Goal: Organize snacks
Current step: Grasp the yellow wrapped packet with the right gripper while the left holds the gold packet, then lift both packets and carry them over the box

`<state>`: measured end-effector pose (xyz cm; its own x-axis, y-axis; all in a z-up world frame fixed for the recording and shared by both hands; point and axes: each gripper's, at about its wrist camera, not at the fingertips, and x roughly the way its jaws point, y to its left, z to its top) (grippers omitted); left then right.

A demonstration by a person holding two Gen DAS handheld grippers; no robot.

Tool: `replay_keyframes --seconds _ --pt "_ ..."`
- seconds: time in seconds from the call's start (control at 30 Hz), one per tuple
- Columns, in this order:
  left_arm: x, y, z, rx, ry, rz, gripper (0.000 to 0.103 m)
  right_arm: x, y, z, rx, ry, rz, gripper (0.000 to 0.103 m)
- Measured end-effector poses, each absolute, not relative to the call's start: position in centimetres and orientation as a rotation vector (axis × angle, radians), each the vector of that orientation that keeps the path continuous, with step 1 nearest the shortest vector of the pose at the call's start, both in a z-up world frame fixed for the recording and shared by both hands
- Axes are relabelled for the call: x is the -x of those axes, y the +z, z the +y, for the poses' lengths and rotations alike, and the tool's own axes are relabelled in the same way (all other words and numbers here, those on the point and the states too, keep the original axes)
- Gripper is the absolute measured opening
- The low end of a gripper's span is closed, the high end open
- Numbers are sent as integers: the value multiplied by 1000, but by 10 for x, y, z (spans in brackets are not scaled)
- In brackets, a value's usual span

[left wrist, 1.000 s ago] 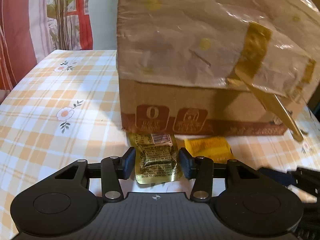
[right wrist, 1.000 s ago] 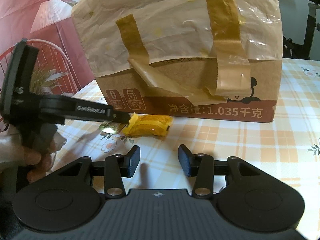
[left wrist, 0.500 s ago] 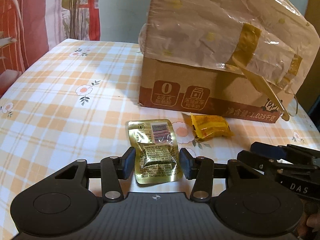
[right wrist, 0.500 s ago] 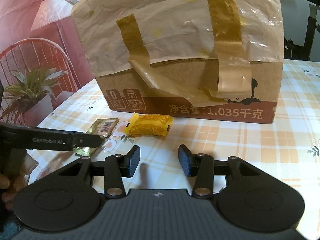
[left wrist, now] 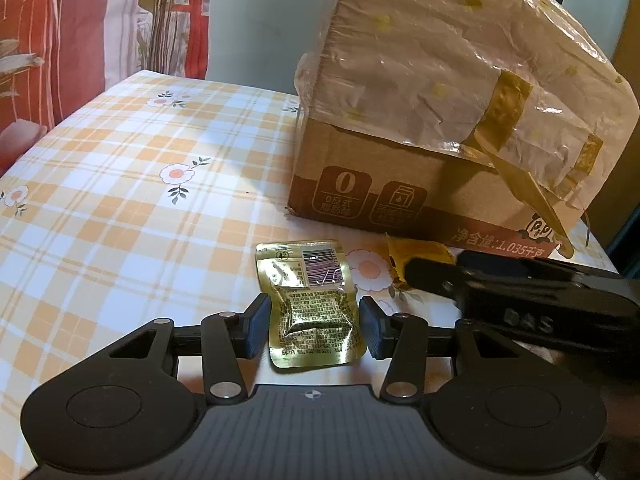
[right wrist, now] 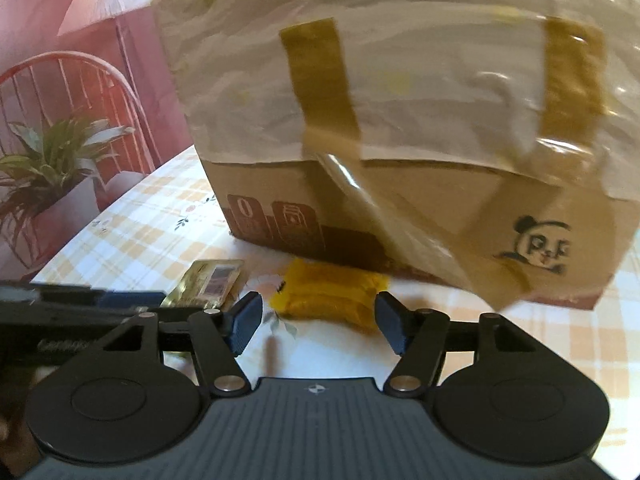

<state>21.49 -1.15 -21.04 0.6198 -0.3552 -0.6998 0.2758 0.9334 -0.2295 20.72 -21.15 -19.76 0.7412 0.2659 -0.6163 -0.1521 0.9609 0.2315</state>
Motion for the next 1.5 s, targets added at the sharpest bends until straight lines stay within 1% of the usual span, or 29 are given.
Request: replay_keyframes --seconds 0.2,0.33,0.43,0.53,0.6,0.63,0.7,0.8,1.0,1.13,1.3,1.5 --pt "-216 -211 -9 125 -373 821 50 -223 -204 -202 -155 160 697 66" --pt "-215 -211 -11 112 -369 816 50 -228 -210 -197 -116 137 705 73" --pt "-215 -211 -13 106 -366 815 50 -227 -212 -193 -76 137 709 73" --pt "-214 -210 -14 97 -366 813 50 -223 -213 -193 -60 152 705 71" --pt "-214 -210 -14 94 -365 811 50 -219 -214 -190 -22 150 707 68" --pt "-214 -209 -15 91 -365 810 50 -215 -214 -189 -2 150 702 64" --pt "-213 -209 -16 83 -364 808 50 -208 -214 -191 -13 158 698 60" --pt "-213 -209 -15 80 -365 807 50 -201 -213 -197 -45 172 692 57" --pt "-210 -207 -11 103 -370 807 48 -184 -210 -211 -104 199 678 55" --pt "-205 -197 -14 83 -374 765 48 -174 -202 -222 -154 221 630 55" --pt "-198 -177 -14 69 -376 696 48 -165 -187 -228 -170 251 578 55" --pt "-194 -141 0 80 -337 602 48 -157 -159 -221 -143 321 468 55"
